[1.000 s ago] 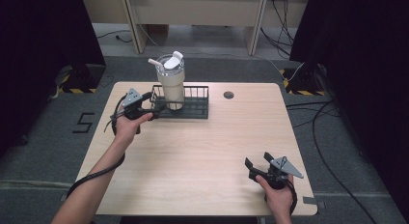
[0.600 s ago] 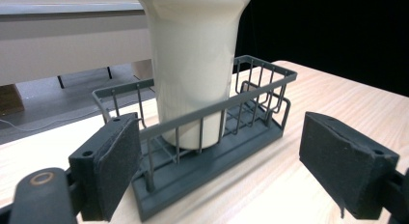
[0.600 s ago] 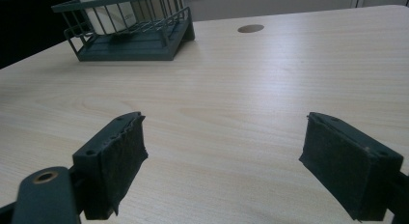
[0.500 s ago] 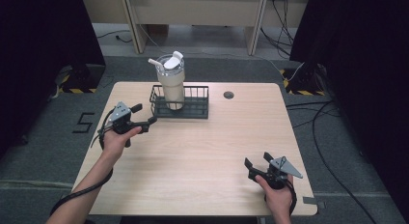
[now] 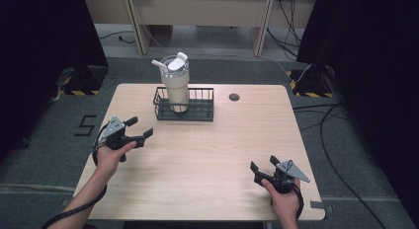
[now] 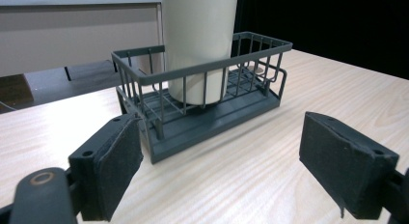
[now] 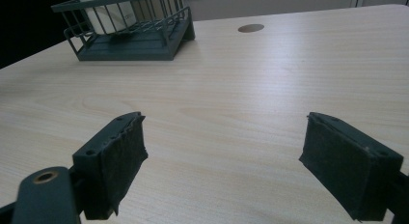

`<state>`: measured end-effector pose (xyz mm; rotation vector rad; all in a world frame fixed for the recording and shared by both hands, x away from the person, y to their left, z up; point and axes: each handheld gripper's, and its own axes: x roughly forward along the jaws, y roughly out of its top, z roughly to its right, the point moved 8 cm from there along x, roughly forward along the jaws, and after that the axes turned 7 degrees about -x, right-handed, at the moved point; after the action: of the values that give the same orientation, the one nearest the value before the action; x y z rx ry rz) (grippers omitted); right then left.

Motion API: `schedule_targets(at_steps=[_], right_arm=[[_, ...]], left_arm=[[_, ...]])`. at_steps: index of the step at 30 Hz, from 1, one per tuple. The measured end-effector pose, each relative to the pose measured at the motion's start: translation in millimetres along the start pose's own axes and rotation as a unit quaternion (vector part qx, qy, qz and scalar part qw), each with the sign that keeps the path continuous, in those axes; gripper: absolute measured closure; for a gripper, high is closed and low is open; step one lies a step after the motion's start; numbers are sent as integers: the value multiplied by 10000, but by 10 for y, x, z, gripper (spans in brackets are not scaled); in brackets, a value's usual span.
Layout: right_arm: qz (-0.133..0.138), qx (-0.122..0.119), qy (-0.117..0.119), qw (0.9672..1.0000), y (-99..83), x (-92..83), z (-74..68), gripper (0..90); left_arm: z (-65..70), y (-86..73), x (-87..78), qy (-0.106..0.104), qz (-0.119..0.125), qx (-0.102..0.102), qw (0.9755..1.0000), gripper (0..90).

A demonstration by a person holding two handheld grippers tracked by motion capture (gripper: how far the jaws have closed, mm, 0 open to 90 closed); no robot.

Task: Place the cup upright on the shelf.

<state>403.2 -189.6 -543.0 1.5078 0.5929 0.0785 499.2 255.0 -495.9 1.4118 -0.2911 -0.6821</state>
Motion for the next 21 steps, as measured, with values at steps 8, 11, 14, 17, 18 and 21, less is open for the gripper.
schedule_targets(at_steps=[8,11,14,17,18,21], right_arm=[[-4,34,10,10000,-1,0,-5,155],[-1,-2,-2,10000,0,0,0,155],[-3,-1,5,10000,0,0,-3,155],[-1,-9,7,10000,0,1,-3,155],[0,-9,13,10000,0,2,-5,155],[1,-8,29,10000,0,1,-9,155]], left_arm=[[8,-164,-120,-1,-114,-25,9999,143],[2,-237,-165,19,-155,-77,9998,143],[-4,-294,-206,47,-152,-132,9998,143],[-8,-344,-237,86,-115,-245,9996,144],[-12,-358,-247,93,-120,-270,9995,144],[-29,-380,-272,119,-106,-347,9993,143]])
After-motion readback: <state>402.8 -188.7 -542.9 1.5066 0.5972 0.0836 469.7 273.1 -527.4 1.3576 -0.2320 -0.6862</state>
